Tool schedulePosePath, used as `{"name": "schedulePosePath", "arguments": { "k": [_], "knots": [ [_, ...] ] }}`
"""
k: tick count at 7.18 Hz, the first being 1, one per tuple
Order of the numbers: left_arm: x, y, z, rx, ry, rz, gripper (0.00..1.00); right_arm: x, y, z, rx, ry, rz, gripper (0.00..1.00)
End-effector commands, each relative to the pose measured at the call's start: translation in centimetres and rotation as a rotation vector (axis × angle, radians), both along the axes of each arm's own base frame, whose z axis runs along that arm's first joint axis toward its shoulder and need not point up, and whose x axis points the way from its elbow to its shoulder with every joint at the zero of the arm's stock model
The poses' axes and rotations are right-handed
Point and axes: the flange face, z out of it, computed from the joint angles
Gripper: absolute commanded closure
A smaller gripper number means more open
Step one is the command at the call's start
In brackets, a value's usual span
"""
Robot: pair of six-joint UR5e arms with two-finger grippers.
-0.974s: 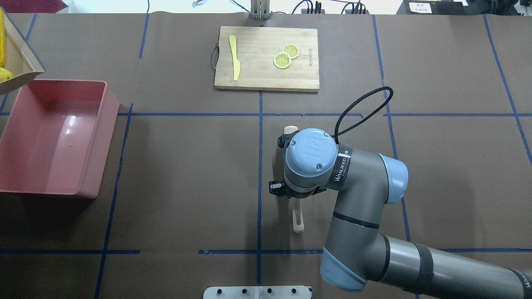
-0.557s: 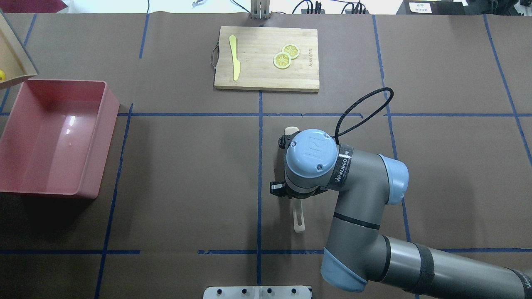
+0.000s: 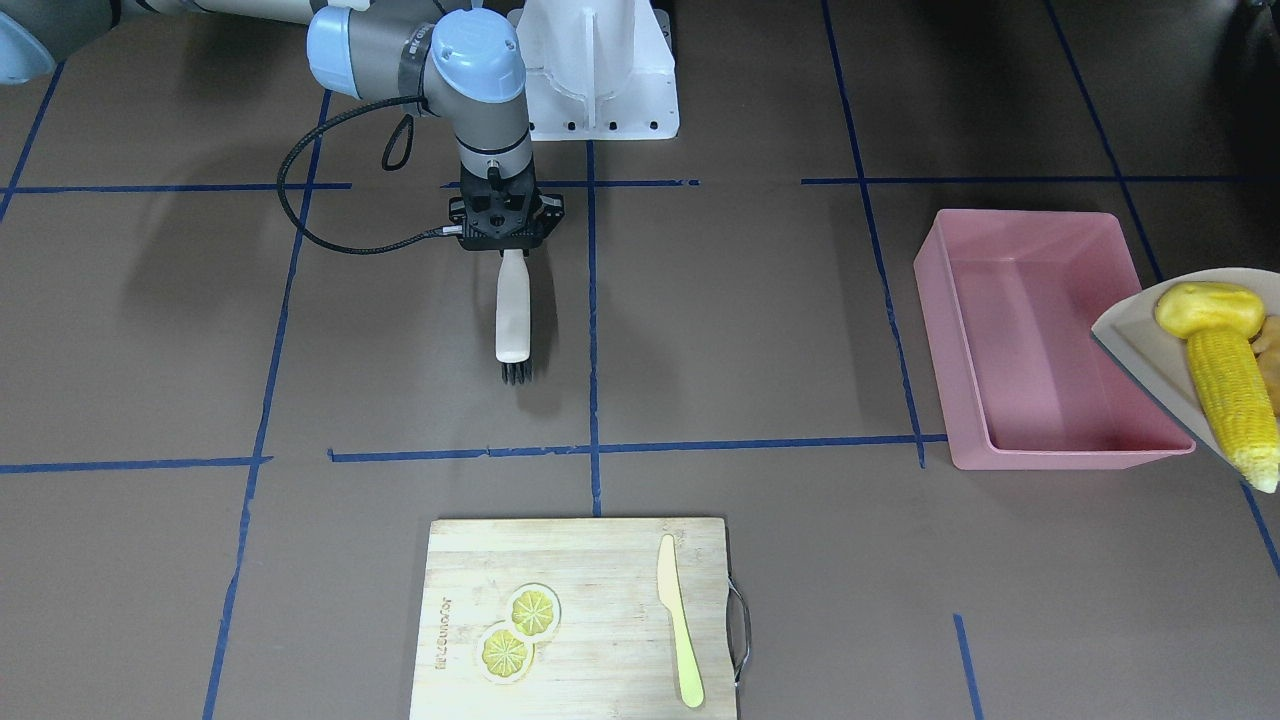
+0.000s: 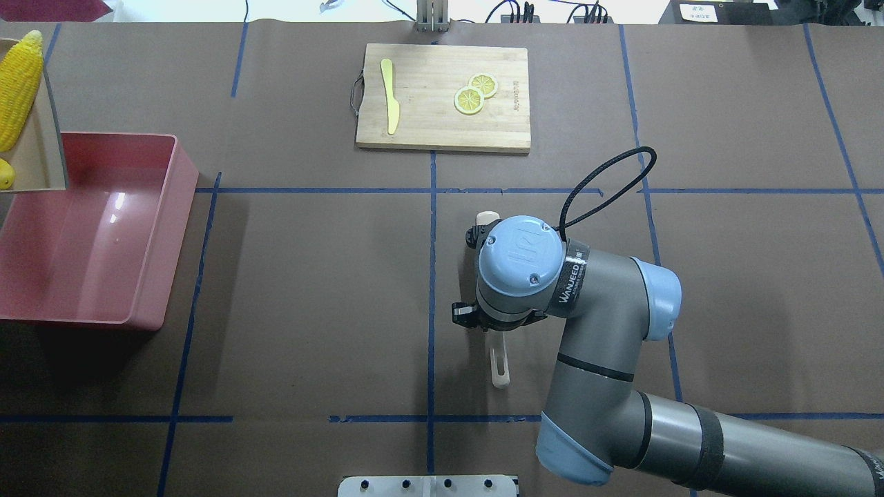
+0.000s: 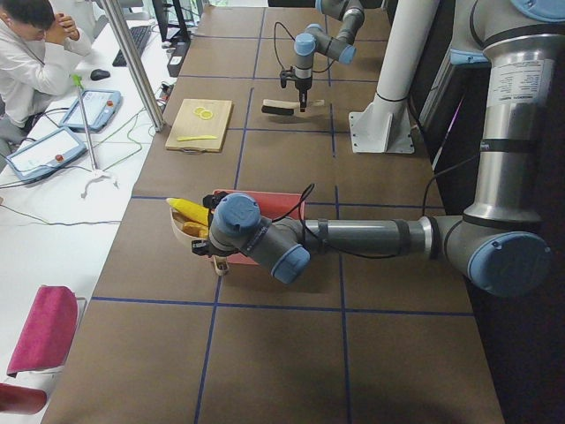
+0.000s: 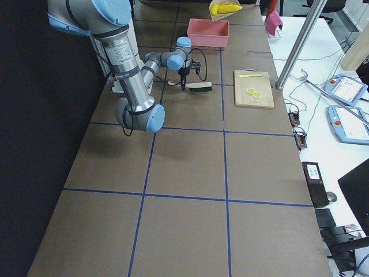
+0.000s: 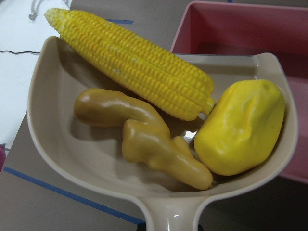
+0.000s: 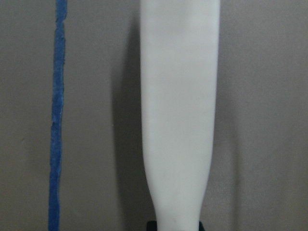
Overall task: Sweep and dump trash into bin
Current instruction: 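Tilt the dustpan with the left gripper to dump produce into the pink bin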
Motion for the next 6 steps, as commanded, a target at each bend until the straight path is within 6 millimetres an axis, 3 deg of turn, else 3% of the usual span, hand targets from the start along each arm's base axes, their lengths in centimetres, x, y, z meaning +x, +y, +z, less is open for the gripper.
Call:
{"name": "schedulePosePath", "arguments": {
  "k": [1, 4, 6],
  "knots": [
    [0.3, -1.5, -1.0, -0.013, -0.031, 0.039, 1.00, 0.0, 0.1, 0.0, -0.001, -0.001, -0.002, 1.00],
    [-0.2, -3.4, -2.3, 0.188, -0.182, 0.148, 1.00, 0.0, 0.1, 0.5, -0.004, 0.006, -0.002, 1.00],
    [1.1, -3.9, -2.6, 0.237, -0.214, 0.201, 1.00, 0.0, 0.1, 0.5, -0.004, 0.006, -0.002, 1.00]
  ]
}}
